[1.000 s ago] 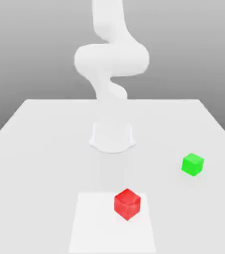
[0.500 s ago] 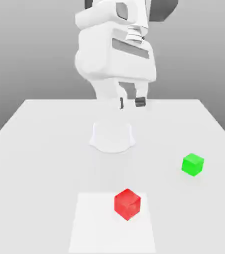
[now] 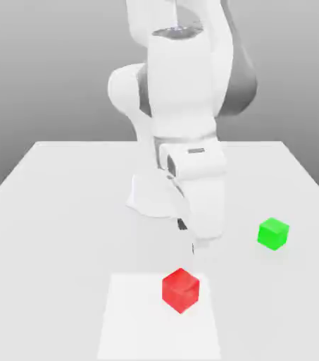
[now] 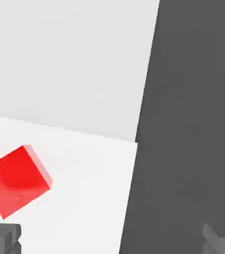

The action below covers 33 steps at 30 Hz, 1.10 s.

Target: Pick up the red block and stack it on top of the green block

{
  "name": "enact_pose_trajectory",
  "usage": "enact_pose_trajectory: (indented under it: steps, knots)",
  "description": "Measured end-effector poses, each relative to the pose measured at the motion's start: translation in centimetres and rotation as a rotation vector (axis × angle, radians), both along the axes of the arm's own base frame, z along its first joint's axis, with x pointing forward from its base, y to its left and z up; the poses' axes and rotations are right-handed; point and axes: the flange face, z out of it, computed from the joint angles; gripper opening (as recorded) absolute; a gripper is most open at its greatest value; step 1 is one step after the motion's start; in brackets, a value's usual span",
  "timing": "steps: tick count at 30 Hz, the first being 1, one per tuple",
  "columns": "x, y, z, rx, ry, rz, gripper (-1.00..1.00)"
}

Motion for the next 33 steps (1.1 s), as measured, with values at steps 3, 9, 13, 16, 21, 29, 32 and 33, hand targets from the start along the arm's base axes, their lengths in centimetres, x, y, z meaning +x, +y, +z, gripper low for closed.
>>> enact_pose_trajectory:
  steps: [3,9,13,16,21,29,32,33]
  knots:
    - [-1.2,0.1,-2.6,-0.034,0.035,0.137,0.0]
    - [-3.6,0.0,-7.2,-0.089,0.101,0.392,0.0]
    - [-3.5,0.0,-10.0,-0.096,0.103,0.418,0.0]
    - [-3.6,0.0,-12.3,-0.096,0.105,0.418,0.0]
    - [-3.8,0.0,-13.7,-0.094,0.108,0.416,-1.0]
    - [-3.5,0.0,-11.0,-0.095,0.105,0.419,-1.0]
    - [-3.6,-0.1,-8.9,-0.093,0.107,0.414,-1.0]
    - [-3.8,-0.1,-8.2,-0.093,0.109,0.414,-1.0]
